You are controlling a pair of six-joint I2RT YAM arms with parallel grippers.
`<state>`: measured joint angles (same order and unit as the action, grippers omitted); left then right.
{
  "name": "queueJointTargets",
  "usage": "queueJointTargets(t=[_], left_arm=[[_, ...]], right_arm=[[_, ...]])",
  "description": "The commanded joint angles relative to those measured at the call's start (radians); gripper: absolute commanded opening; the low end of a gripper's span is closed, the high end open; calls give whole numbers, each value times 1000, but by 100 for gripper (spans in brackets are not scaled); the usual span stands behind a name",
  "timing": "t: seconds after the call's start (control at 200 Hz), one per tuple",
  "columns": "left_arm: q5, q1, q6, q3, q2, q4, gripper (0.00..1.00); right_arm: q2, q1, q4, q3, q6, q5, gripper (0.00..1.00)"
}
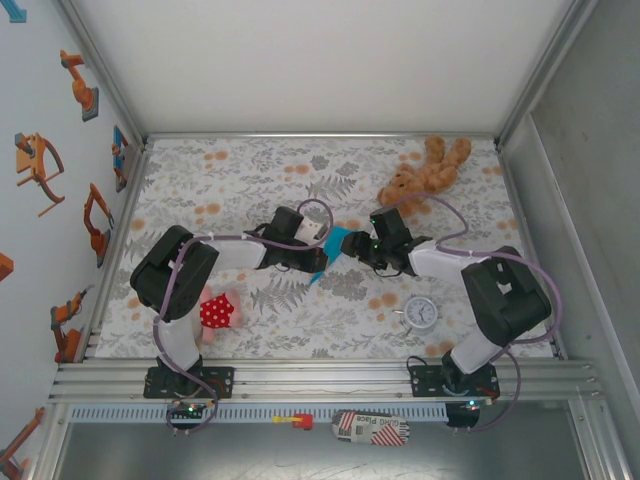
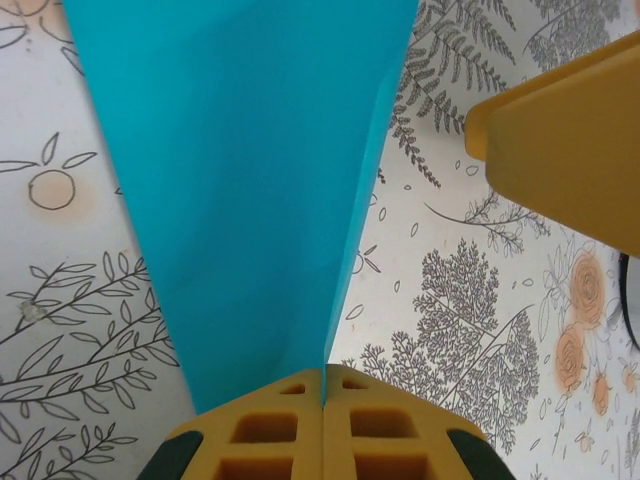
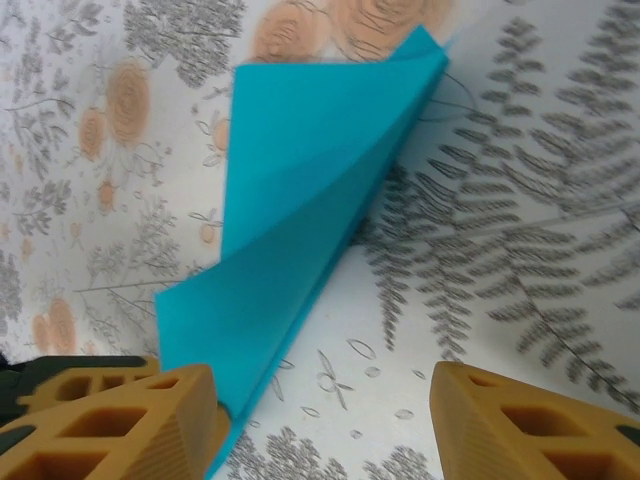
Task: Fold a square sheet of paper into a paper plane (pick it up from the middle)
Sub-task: Fold the wing for the fifth time at the center of the table.
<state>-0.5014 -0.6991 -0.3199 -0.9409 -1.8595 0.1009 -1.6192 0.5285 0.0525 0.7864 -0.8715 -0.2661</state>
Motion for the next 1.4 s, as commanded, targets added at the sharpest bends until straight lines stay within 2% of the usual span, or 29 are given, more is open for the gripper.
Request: queueJointTargets(t=[0.0,0.501,0.901,1.397], left_arm=[[-34,10,-70,28,-18,64,0],[-31,13,-125,122,-29,222,4],[-44,17,-136,140,-42,258,7],[-67,25,-137,105,17,184,24]], right_arm=[[-29,9,-31,53,67,-19,55],[-103,10,-46,111,150,-51,50],[-164,10,-42,140,169,-82,49],[-192,10,-45,144,157,-67,50]])
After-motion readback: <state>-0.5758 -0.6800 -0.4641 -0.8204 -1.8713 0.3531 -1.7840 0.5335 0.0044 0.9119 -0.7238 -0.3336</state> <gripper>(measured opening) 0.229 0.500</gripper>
